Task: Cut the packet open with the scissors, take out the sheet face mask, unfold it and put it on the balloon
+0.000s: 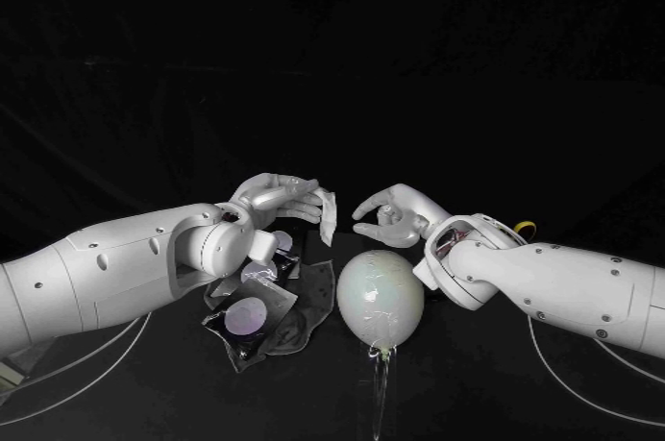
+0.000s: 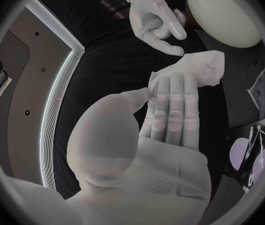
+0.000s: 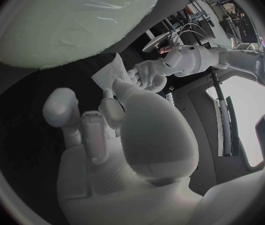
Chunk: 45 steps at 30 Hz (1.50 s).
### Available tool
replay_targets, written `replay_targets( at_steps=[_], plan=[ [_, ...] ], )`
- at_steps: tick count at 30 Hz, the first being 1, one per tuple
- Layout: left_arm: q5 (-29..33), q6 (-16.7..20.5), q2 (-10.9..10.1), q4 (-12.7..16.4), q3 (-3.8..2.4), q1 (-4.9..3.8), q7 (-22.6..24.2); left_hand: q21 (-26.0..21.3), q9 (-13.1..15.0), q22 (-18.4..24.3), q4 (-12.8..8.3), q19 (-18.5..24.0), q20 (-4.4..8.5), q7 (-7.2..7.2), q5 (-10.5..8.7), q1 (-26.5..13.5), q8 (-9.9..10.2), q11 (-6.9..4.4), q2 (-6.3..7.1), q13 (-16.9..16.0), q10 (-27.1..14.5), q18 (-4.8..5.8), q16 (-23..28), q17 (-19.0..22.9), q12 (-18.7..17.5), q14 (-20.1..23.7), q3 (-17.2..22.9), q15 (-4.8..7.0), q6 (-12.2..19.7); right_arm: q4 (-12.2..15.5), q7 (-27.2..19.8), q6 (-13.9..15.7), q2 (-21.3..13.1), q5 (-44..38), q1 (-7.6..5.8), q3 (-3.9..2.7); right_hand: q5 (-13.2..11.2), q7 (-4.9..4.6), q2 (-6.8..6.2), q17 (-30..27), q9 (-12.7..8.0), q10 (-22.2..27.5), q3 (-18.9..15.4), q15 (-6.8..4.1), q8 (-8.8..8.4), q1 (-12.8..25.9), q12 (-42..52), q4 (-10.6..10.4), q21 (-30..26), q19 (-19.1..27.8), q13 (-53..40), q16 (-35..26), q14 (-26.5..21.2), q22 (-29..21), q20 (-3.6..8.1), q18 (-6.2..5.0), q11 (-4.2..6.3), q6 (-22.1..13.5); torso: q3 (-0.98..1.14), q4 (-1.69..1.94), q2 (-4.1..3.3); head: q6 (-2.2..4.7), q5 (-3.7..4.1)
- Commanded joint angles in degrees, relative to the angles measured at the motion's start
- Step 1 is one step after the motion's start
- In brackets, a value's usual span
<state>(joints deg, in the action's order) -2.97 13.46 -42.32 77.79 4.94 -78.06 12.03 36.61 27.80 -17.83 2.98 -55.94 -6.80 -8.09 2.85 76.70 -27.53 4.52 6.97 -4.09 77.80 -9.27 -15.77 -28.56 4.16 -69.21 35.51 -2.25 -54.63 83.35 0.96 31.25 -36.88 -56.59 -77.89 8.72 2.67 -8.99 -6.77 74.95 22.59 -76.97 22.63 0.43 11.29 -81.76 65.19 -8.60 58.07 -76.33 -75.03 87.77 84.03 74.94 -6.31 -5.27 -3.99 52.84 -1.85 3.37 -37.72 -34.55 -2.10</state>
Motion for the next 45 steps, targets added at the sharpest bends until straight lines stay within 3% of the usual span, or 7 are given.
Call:
replay_targets(
  at_steps=[1,5,13,20,25,39,45],
  plan=[
    [-0.9,-4.6,0.1,-0.2,-0.1,-0.13,0.4,0.3,0.9,-0.5,-3.6,1.6,-0.29,0.21,-0.23,0.0,-0.7,-0.15,-0.58,0.0,-0.3,0.65,-0.6,-0.9,-0.2,1.7,1.5,-0.16,0.5,-0.3,-3.2,3.0,0.5,0.6,0.04,-0.03,0.1,0.12,0.79,11.5,-0.1,-1.0,0.7,-0.26,0.33,-0.3,1.2,0.1,1.5,-1.1,-1.3,0.6,4.5,6.1,0.11,-0.28,0.03,0.8,0.01,0.06,0.05,0.06,0.08],
    [-1.3,-4.7,0.1,-0.5,-0.1,-0.13,-0.2,-1.9,1.6,0.1,-3.5,7.6,-1.85,-0.2,-0.26,0.4,-0.9,1.01,-1.24,0.4,-4.2,2.79,0.3,-2.1,-0.6,9.0,-0.2,-2.21,1.1,-0.7,-3.7,3.7,0.9,2.8,0.05,-0.04,0.1,0.26,1.06,12.1,-0.2,-1.5,1.1,-0.39,0.39,-0.6,2.1,0.3,2.7,-1.7,-1.7,0.9,4.7,6.5,0.2,-0.11,0.17,1.2,0.03,0.08,0.04,0.14,0.15],
    [-2.1,-4.0,0.0,-0.6,-0.09,-0.14,-1.2,-4.6,2.5,1.3,-3.0,12.0,-3.18,-0.72,-0.22,0.8,-1.3,2.16,-2.07,0.4,-8.2,4.06,0.3,-4.0,-0.7,16.0,-2.3,-3.85,1.7,-1.2,-5.1,4.2,2.2,6.1,0.06,-0.06,0.2,0.16,0.78,12.1,-0.7,-1.6,1.2,-0.34,-0.03,-0.2,2.5,0.3,2.6,-1.7,-1.7,0.9,4.8,6.7,0.23,-0.13,0.1,1.1,-0.05,-0.01,0.02,0.16,0.21],
    [-2.2,-3.2,0.2,-0.6,-0.08,-0.14,-1.4,-6.6,3.2,2.5,-2.6,12.4,-3.83,-2.24,-0.22,1.3,-1.7,4.34,-2.17,0.6,-17.2,3.74,0.9,-4.2,-0.7,19.4,-2.2,-5.38,2.3,-0.6,-5.3,4.0,2.8,6.1,0.06,-0.07,0.2,0.49,2.46,12.5,-1.0,-1.8,4.1,-0.66,0.31,-2.8,3.1,2.7,3.6,-2.2,-1.7,1.1,5.0,7.2,0.46,0.0,0.44,2.5,-0.08,0.04,0.07,0.24,0.28],
    [-2.1,-2.9,0.2,-0.7,-0.08,-0.14,-1.4,-7.5,3.7,3.2,-2.5,12.0,-4.13,-2.54,-0.23,1.5,-2.1,4.73,-2.04,0.5,-18.5,3.32,1.1,-3.9,-0.6,19.6,-2.0,-5.61,2.7,0.5,-5.5,3.7,2.5,4.8,0.06,-0.07,0.2,0.78,3.4,12.9,-0.9,-2.4,6.1,-0.88,0.96,-3.3,4.2,4.1,4.6,-2.6,-2.1,1.3,5.2,7.7,0.71,0.15,0.7,3.7,-0.06,-0.07,0.06,0.14,0.19],
    [-1.9,-2.6,0.1,-0.3,-0.08,-0.14,-1.0,-8.6,4.1,4.0,-2.3,11.5,-4.6,-2.87,-0.23,1.9,-2.5,5.05,-1.94,0.5,-19.8,2.84,1.6,-3.3,-0.6,20.0,-1.7,-5.87,3.1,0.1,-4.4,5.1,2.8,4.6,0.06,-0.07,0.1,-0.95,-1.56,12.1,-2.8,-1.7,2.4,0.51,-2.36,4.8,4.0,1.3,2.8,-1.7,-1.5,1.0,4.8,7.6,-0.29,0.0,-0.92,-0.8,-0.08,-0.03,0.07,0.28,0.27],
    [-1.8,-2.6,0.0,0.0,-0.08,-0.14,-0.9,-8.8,4.2,4.2,-2.3,11.3,-4.63,-2.91,-0.23,1.9,-2.6,5.07,-1.92,0.5,-19.9,2.7,1.6,-3.2,-0.6,19.9,-1.6,-5.87,3.2,-0.5,-3.2,7.1,3.0,4.7,0.06,-0.07,0.1,-0.87,-1.7,12.0,-3.1,-1.5,1.0,0.53,-2.62,6.4,4.2,-0.3,2.3,-1.5,-1.4,1.0,4.8,7.5,-0.48,-0.15,-0.93,-0.7,-0.06,0.06,0.03,0.31,0.31]
  ],
)
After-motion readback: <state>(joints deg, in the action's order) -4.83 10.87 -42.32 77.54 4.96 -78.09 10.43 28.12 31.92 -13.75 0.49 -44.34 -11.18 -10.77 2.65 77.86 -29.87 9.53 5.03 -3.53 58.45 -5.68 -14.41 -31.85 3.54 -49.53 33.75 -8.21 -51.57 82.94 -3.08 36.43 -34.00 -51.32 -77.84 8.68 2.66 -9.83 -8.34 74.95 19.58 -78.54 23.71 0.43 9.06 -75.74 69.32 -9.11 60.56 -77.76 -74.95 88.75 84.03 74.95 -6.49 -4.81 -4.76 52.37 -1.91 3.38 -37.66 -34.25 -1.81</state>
